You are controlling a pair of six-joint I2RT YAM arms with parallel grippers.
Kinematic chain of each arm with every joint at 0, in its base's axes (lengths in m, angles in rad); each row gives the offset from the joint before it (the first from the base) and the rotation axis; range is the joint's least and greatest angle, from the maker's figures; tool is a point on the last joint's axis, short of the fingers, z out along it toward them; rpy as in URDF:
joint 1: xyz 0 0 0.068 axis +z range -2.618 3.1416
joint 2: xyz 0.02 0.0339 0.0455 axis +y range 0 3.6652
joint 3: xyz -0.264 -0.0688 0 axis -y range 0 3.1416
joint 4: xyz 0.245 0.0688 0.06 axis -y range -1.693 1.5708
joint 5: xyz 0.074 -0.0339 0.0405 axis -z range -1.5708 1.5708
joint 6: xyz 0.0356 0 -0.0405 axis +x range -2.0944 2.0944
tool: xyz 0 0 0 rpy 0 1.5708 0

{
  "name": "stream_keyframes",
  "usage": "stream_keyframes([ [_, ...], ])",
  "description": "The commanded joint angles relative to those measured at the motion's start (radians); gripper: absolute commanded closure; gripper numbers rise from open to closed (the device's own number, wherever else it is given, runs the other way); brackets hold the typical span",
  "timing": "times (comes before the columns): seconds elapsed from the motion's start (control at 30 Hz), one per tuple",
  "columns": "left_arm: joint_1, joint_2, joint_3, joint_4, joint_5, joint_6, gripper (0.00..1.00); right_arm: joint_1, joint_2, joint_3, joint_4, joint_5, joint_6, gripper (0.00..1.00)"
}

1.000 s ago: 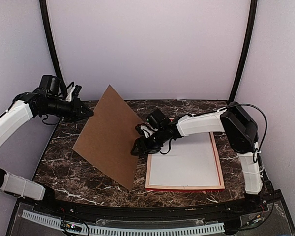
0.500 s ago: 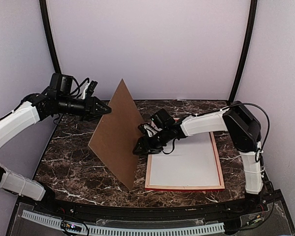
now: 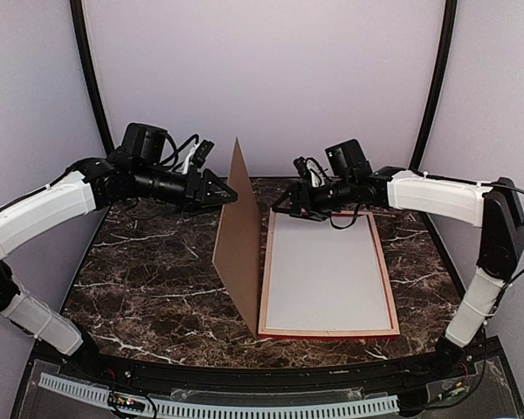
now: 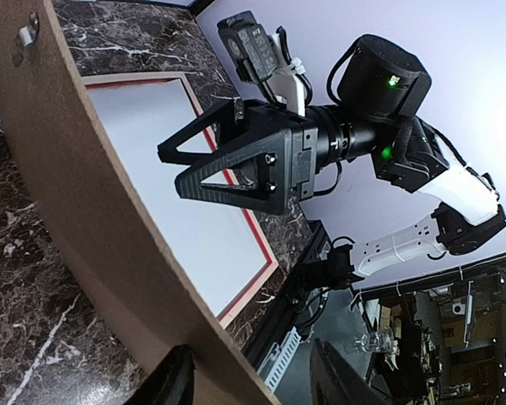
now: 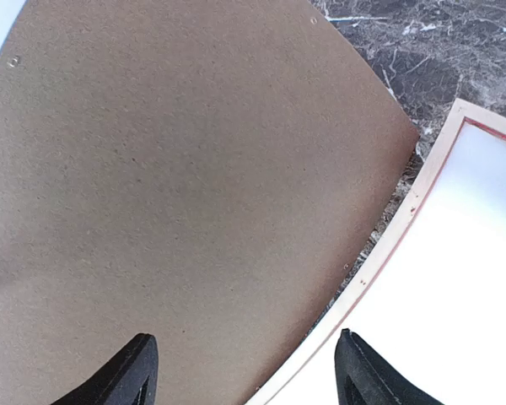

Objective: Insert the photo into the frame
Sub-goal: Pass from the left arm to the right

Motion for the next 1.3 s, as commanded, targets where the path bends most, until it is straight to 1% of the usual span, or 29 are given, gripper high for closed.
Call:
stream_keyframes([
  [0.0,-0.052,0.040,0.080,0.053,0.004,-0.001,0.50,-0.012,-0.042,0.040,-0.064,0.021,-0.014,0.27],
  [0.1,-0.080,0.076,0.114,0.059,0.004,0.007,0.47,-0.027,-0.060,0.084,-0.096,0.019,-0.011,0.26],
  [0.17,-0.096,0.091,0.132,0.070,0.002,0.012,0.42,-0.035,-0.064,0.125,-0.112,0.006,-0.004,0.25],
  [0.3,-0.117,0.120,0.161,0.079,0.000,0.016,0.39,-0.037,-0.074,0.180,-0.118,-0.027,0.030,0.24],
  [0.63,-0.146,0.169,0.197,0.103,0.014,0.019,0.37,-0.044,-0.126,0.209,-0.088,-0.057,0.108,0.22],
  [0.97,-0.182,0.228,0.235,0.122,0.039,0.026,0.37,-0.043,-0.102,0.251,-0.133,-0.061,0.109,0.22],
  [1.03,-0.185,0.229,0.242,0.120,0.043,0.030,0.37,-0.043,-0.095,0.255,-0.161,-0.043,0.097,0.23],
  [1.1,-0.186,0.224,0.241,0.120,0.034,0.038,0.37,-0.043,-0.090,0.250,-0.186,-0.025,0.085,0.27],
  [1.27,-0.185,0.199,0.238,0.075,-0.025,0.073,0.37,-0.046,-0.090,0.226,-0.254,0.059,0.037,0.40],
])
